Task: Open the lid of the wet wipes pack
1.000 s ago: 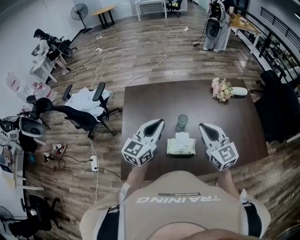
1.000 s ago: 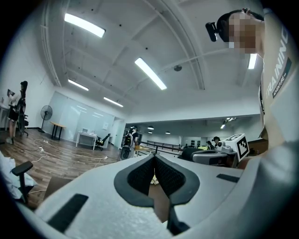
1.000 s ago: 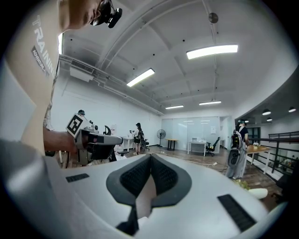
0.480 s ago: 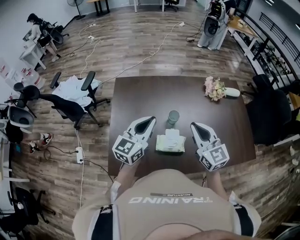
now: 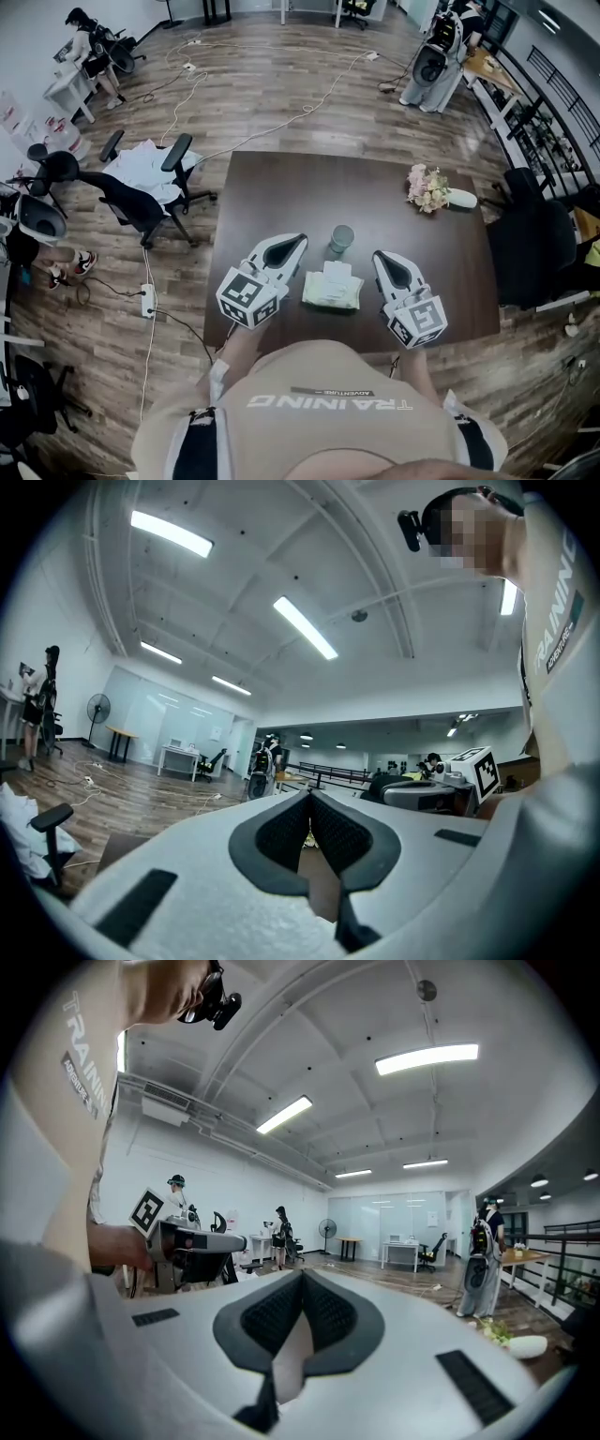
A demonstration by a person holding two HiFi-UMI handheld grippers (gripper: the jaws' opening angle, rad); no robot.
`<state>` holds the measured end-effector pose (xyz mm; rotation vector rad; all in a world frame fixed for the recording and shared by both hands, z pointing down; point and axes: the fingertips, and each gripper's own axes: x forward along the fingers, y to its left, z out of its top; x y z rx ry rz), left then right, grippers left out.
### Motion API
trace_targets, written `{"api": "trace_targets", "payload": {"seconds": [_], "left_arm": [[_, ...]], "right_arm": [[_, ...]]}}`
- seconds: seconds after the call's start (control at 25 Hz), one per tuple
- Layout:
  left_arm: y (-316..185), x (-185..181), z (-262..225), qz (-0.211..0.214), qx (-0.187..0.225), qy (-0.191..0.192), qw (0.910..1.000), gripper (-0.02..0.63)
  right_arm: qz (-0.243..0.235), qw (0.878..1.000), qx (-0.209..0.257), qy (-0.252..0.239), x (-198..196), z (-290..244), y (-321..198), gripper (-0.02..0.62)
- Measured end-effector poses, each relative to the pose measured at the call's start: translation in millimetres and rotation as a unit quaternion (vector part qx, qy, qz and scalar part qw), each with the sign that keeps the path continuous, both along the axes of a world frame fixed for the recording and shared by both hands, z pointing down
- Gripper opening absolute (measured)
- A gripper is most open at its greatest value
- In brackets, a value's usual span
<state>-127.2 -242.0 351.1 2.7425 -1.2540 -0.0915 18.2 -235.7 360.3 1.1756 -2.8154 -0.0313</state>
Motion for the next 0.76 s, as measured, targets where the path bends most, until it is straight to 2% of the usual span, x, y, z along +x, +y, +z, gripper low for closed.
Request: {"api": "trace_targets", "payload": {"seconds": [0.32,0.76], "left_arm": [[11.6,-2.4,5.1,-0.004,-0.006,0.003,1.0000,0.009],[15.8,1.7,-3.8,-0.006,0.012,0.014,0.9998,0.009]], "right_arm": [[-0.001,1.000,0.001,-0.003,0.3,5.3,8.0,0.014],[0.007,1.000,0.011,-0.008,7.9,0.0,7.6,0.014]]}}
